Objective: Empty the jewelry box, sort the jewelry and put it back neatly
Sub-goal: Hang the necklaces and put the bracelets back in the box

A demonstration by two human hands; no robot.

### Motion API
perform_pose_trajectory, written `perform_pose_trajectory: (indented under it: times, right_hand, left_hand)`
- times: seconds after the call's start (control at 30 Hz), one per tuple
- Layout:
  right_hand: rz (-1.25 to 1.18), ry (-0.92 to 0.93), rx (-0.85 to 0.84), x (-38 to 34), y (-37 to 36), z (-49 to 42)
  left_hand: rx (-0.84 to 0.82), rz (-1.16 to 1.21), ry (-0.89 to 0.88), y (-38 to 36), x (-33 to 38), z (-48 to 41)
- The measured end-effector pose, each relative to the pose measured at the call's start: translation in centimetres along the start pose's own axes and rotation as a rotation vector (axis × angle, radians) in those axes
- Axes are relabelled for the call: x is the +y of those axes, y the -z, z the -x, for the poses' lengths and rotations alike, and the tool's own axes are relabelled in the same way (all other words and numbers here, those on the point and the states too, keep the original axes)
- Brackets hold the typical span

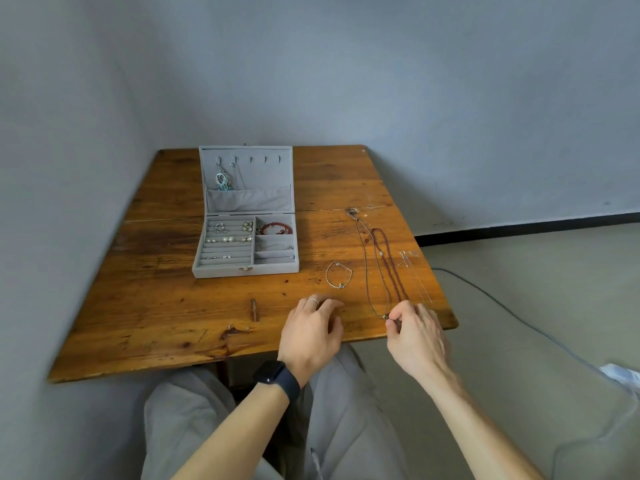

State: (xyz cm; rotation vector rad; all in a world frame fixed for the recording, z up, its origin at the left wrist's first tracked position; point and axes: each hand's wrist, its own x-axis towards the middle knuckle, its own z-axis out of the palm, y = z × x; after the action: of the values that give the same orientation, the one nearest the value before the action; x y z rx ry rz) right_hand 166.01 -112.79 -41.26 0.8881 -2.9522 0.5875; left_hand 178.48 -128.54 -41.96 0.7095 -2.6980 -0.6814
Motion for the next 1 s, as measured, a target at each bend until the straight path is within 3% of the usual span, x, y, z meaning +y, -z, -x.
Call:
perform_pose_trajectory:
  times: [0.07,0.13,0.27,0.43,0.73,1.0]
  right_hand:
    - [-0.019,0.031,-0.001,0.1,0.1,-0.1]
    - [-0.12,0.031,-0.033,0.3,0.3,-0.2]
    - [-0.637,-0.182,-0.165,0.6,2.0,0.1]
    - [-1.01,-0.308,-0.216,1.0,4.3,2.1]
    - [-1.052,-0.382,-0.242,2.4,4.7,5.4]
    - [-0.94,-0.372,-0.249,3.4,2.5,7.5]
  left_hand:
    - [-0.03,0.077,0.055,0.4,1.4,-0.1]
    - [-0.169,0.196,0.185,0.5,2.9,-0.8]
    - [-0.497,0.482,0.458,0.9,5.9,-2.9]
    - [-0.66,0.937,0.653,1.5,7.0,-4.9]
    - [-0.674,1.186,0.68,2.2,8.5,-8.3]
    - [-0.486,1.221,0.599,5.5,7.6,-12.2]
